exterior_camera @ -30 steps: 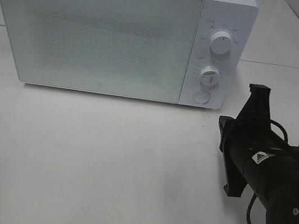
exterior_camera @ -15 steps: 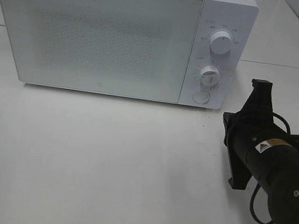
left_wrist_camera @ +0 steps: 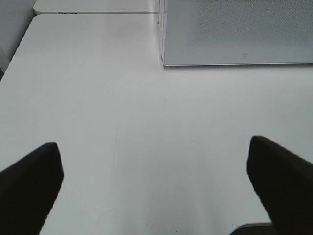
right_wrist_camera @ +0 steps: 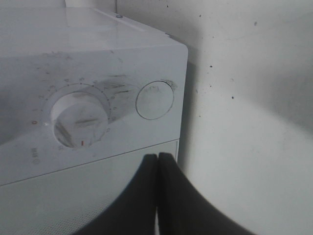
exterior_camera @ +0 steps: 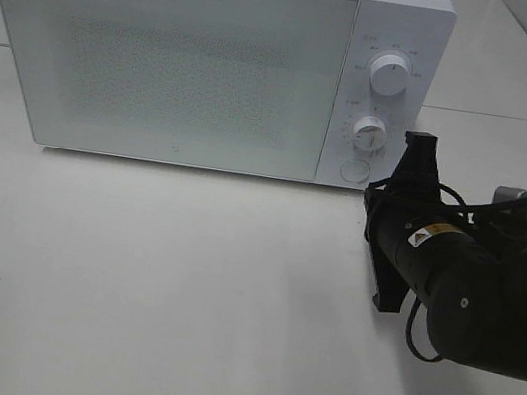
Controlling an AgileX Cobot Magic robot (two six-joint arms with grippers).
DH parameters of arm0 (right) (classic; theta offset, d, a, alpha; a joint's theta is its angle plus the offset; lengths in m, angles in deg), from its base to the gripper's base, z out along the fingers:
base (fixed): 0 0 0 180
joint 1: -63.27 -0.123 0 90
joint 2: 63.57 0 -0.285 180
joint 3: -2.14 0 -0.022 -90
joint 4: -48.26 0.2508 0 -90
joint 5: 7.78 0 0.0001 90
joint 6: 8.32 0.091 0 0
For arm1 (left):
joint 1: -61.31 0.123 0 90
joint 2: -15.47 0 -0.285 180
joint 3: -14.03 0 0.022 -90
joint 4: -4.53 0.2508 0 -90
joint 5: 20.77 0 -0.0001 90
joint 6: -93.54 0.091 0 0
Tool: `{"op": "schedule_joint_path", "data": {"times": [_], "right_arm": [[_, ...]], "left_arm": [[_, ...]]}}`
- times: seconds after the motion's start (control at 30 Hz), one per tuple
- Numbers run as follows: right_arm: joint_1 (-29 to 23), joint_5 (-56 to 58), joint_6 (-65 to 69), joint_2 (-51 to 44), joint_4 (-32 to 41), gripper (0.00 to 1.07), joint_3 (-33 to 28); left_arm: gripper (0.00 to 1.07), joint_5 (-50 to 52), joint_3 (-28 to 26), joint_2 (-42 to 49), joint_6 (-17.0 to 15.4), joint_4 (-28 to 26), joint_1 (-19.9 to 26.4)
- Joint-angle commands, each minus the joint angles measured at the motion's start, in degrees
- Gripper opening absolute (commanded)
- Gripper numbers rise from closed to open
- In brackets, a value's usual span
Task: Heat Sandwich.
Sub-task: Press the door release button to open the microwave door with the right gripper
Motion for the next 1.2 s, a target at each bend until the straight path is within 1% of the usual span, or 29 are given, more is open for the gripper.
{"op": "schedule_joint_path", "data": {"times": [0.03,0.13,0.17,0.3,0.6,0.83,0.9,1.07,1.2], "right_arm": [[0.2,0.6,1.0,2.2,-0.7,0.0,2.2],[0.2,0.7,1.4,3.2,-0.7,0.0,3.4],[0.5,0.9,1.4,4.1,-0.7,0.0,4.7],[1.9,1.1,2.0,5.7,-2.9,0.0,6.4],[6.5,3.9,2.2,9.0,-6.5,0.0,12.1],[6.9,4.6,2.3,11.7,-6.5,0.0,15.0],[7.7,5.0,2.3,12.7,-6.5,0.0,16.3],[8.9,4.9,1.8,13.4,-6.6,0.0,17.3],[8.9,4.4,2.3,14.5,-6.5,0.0,18.2]], "left_arm": [[0.98,0.0,0.1,1.0,-0.3,-0.2,-0.3],[0.98,0.0,0.1,1.0,-0.3,-0.2,-0.3],[0.98,0.0,0.1,1.0,-0.3,-0.2,-0.3],[0.98,0.0,0.1,1.0,-0.3,-0.2,-0.3],[0.98,0.0,0.1,1.0,-0.2,-0.2,-0.3],[0.98,0.0,0.1,1.0,-0.2,-0.2,-0.3],[0.98,0.0,0.1,1.0,-0.2,-0.2,-0.3],[0.98,0.0,0.1,1.0,-0.2,-0.2,-0.3],[0.98,0.0,0.1,1.0,-0.2,-0.2,-0.3]]}}
